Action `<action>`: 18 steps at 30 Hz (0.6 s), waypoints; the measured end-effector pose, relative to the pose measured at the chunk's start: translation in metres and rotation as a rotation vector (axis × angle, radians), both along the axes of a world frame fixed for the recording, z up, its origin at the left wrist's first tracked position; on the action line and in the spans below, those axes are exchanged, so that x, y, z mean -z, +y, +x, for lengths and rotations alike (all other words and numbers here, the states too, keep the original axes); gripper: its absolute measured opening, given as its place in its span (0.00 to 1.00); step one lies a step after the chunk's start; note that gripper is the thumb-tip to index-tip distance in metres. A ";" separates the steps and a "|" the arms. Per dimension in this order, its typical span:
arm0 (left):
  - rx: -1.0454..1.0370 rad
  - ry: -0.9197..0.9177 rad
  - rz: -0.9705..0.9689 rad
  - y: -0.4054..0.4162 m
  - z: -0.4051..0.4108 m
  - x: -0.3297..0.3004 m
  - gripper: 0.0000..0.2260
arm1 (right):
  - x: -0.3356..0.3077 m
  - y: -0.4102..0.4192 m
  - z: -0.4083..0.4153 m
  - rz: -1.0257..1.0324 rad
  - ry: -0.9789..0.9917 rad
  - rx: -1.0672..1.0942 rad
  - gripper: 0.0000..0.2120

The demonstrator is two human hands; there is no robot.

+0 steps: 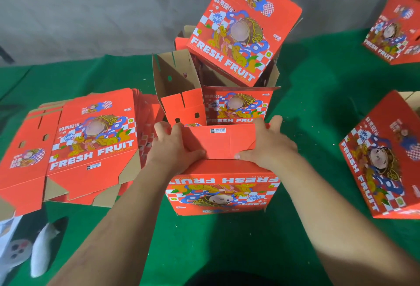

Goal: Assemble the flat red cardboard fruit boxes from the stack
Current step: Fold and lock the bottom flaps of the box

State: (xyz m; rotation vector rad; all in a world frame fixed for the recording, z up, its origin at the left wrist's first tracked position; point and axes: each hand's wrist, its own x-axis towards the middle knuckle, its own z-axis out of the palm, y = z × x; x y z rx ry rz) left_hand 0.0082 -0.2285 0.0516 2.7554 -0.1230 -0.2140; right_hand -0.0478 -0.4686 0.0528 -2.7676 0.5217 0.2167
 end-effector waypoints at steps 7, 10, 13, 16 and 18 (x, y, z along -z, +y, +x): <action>-0.277 0.108 -0.821 0.013 -0.013 -0.015 0.20 | 0.003 -0.026 -0.022 0.558 -0.300 0.118 0.33; -0.444 -0.039 -1.032 -0.002 -0.027 -0.010 0.14 | 0.007 -0.033 -0.033 0.449 -0.406 0.198 0.26; -0.568 0.026 -1.257 -0.006 -0.036 0.003 0.17 | 0.013 -0.039 -0.043 0.516 -0.579 0.265 0.16; -0.375 0.619 -1.342 -0.003 -0.048 0.020 0.29 | 0.027 -0.047 -0.063 0.601 -0.617 0.194 0.14; -0.251 0.660 -1.252 -0.007 -0.064 0.038 0.25 | 0.041 -0.059 -0.082 0.620 -0.561 0.147 0.27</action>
